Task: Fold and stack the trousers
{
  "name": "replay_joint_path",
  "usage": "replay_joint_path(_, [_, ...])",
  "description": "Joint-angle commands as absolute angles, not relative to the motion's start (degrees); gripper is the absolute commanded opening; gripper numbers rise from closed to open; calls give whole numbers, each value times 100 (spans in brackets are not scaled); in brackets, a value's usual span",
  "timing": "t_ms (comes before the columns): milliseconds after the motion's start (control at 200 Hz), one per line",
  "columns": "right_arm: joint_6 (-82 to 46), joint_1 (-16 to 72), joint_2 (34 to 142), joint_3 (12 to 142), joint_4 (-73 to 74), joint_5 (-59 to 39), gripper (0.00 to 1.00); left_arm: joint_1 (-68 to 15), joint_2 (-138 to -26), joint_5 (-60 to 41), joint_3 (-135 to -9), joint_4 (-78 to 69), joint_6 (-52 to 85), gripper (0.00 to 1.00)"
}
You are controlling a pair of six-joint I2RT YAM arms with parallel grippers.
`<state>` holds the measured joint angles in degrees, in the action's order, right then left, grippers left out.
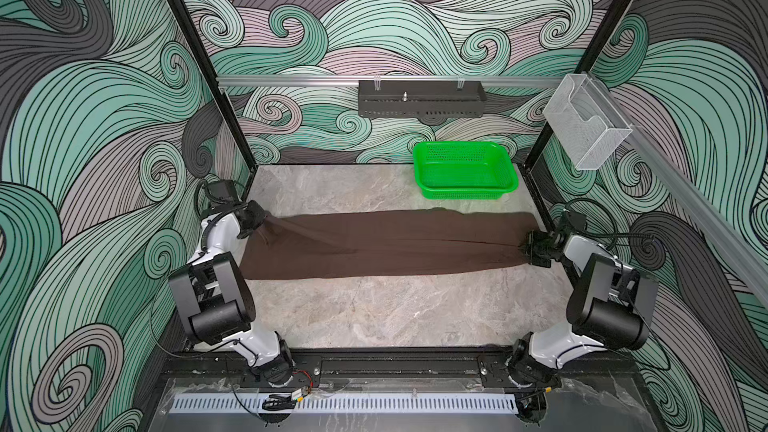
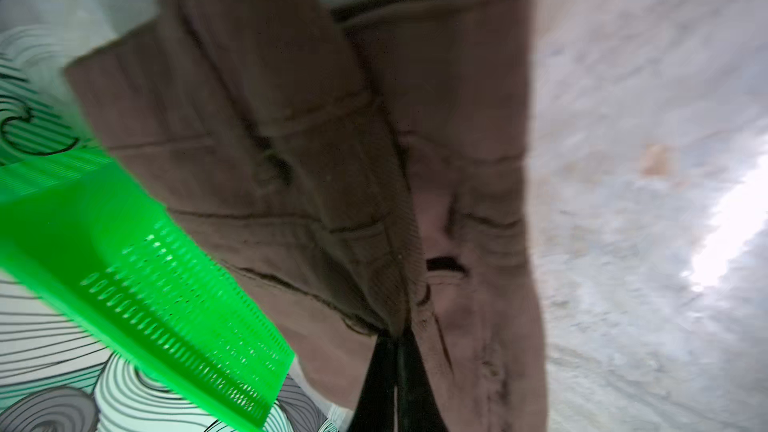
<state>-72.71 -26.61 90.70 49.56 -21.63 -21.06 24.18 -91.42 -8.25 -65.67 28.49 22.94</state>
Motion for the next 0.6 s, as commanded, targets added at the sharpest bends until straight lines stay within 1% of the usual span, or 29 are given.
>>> replay_joint_path(0, [-6982, -2823, 9109, 4789, -2090, -1958, 0, 2513, -9009, -211, -6640, 3109, 2373, 0])
replay_joint_path(115, [-6910, -2947, 9120, 4661, -2092, -1941, 0, 2522, -8856, -52, -6499, 3170, 2338, 0])
replay_joint_path(210, [-6933, -2995, 9123, 4772, -2119, -2056, 0, 2523, -8714, -184, -6581, 3049, 2301, 0])
replay_joint_path(290, [-6978, -2995, 9058, 4995, -2262, -2099, 0, 2520, -8723, -551, -6943, 2807, 2087, 0])
replay_joint_path(385, [-7030, -2989, 8972, 5283, -2415, -2151, 0, 2503, -8982, -864, -7759, 2684, 1949, 0])
replay_joint_path(440, [-7050, -2981, 8885, 5373, -2477, -2169, 0, 2482, -9238, -1057, -8351, 2875, 1811, 0])
replay_joint_path(500, [-7009, -2983, 8778, 5370, -2542, -2147, 0, 2439, -9501, -1091, -8910, 3413, 1640, 0])
replay_joint_path(540, [-6974, -2991, 8713, 5295, -2557, -2106, 0, 2412, -9553, -1022, -8963, 3626, 1503, 0])
replay_joint_path(595, [-6945, -3003, 8629, 5114, -2539, -2057, 0, 2417, -9433, -933, -8513, 3547, 1458, 0])
